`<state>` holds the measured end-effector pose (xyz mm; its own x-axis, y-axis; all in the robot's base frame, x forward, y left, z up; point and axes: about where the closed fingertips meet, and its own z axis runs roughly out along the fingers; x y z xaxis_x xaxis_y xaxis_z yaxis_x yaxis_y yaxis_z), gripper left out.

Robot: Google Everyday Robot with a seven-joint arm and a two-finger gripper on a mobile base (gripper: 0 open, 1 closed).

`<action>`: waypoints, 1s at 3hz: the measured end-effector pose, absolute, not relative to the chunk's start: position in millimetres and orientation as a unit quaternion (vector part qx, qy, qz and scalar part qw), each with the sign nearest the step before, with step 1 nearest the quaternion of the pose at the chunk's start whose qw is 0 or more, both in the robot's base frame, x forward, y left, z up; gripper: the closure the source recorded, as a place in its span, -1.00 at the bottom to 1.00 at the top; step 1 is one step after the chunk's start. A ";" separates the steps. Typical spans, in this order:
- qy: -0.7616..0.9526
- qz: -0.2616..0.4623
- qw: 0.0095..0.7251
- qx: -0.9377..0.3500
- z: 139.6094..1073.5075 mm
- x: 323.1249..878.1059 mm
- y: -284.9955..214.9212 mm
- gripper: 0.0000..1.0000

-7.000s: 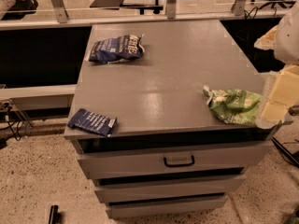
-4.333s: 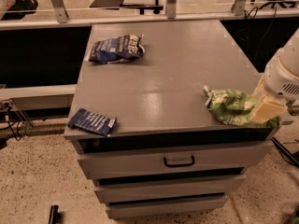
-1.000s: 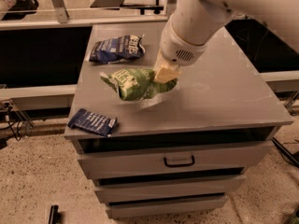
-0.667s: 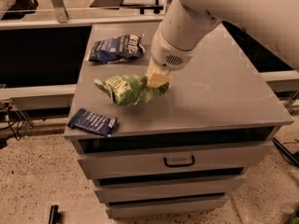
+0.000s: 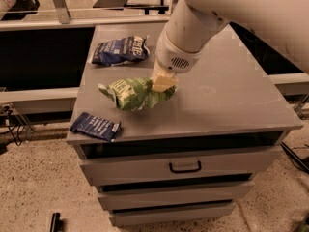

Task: Move green jalapeno chip bag near rxbar blueberry

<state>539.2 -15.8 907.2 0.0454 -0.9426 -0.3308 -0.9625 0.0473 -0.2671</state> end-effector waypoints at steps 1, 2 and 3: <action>0.690 0.022 0.217 -0.690 907.7 538.4 -15.4 -0.71; 0.690 0.022 0.217 -0.691 908.2 537.6 -15.0 -1.00; 0.684 0.018 0.226 -0.693 917.5 537.0 -34.3 -1.00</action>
Offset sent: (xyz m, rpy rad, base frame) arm -0.0008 0.0004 0.0005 -0.0009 -0.0012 0.0010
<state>537.0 -34.3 917.5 0.0640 -0.9402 -0.3346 -0.9565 0.0378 -0.2892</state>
